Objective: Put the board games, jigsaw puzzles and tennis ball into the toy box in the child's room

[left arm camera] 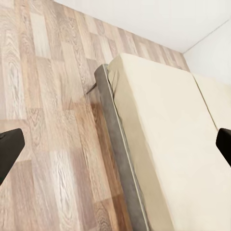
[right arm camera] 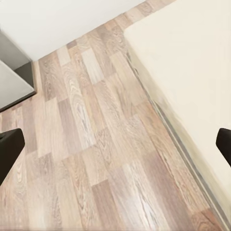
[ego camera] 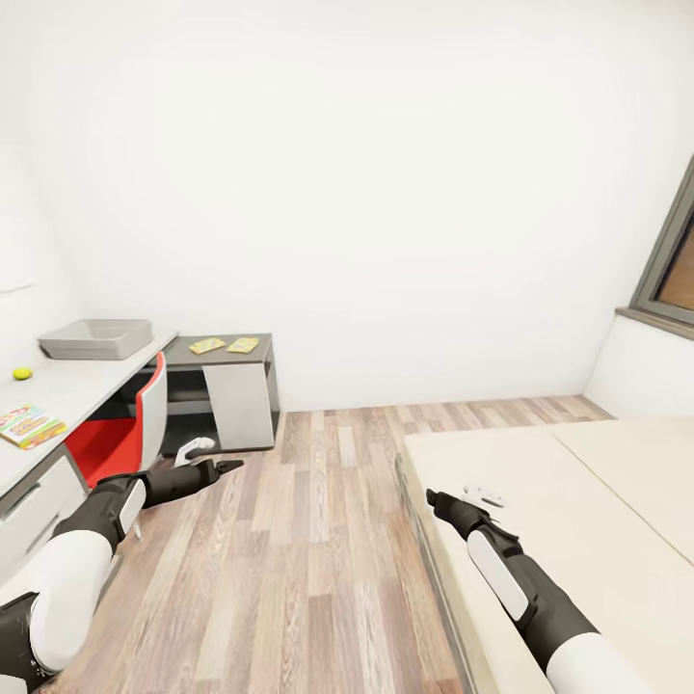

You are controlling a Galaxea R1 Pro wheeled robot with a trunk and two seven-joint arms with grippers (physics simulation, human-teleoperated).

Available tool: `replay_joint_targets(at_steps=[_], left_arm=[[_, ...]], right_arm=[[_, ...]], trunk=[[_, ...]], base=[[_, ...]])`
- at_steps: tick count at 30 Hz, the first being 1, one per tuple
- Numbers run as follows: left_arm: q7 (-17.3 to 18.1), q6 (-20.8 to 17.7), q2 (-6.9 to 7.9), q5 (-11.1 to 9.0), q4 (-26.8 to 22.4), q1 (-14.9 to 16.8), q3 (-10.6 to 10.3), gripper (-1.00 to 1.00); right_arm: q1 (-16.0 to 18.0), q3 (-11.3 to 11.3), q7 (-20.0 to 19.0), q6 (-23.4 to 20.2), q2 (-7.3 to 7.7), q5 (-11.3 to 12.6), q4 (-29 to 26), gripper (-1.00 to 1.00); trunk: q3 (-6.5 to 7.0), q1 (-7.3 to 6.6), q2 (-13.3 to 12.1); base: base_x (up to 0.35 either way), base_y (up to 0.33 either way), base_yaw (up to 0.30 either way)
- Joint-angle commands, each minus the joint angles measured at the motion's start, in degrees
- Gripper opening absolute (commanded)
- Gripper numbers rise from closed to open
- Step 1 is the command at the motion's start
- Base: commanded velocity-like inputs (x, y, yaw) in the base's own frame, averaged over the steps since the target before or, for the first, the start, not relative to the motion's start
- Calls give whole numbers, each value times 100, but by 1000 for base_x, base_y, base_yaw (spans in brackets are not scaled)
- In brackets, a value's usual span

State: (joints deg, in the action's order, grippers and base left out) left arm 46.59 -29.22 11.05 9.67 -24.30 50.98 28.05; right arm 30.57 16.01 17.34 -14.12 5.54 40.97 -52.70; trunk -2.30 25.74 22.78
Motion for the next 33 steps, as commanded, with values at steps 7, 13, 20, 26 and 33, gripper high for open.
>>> replay_joint_targets(at_steps=[7, 13, 20, 26, 33], left_arm=[[45, -32, -6, 47, -5, 9, 51, 100], [45, -31, -6, 45, -5, 9, 51, 100], [44, -31, -6, 44, -5, 9, 49, 100], [46, -31, -6, 44, -5, 9, 51, 100], [37, -31, -6, 44, -5, 9, 46, 100]], right_arm=[[8, 25, 51, -12, 9, 43, -12, 100], [7, 28, 51, -12, 4, 43, -12, 100], [8, 27, 51, -12, 1, 43, -12, 100], [9, 26, 51, -12, 0, 43, -12, 100], [5, 27, 51, -5, 0, 43, -12, 100]], trunk=[[-14, 4, 14], [-14, 4, 14], [-14, 4, 14], [-14, 4, 14], [-14, 4, 14]], base=[[-4, -16, 28], [-9, -2, 4], [-104, 0, 70], [-29, 0, 141], [-5, 0, 33]])
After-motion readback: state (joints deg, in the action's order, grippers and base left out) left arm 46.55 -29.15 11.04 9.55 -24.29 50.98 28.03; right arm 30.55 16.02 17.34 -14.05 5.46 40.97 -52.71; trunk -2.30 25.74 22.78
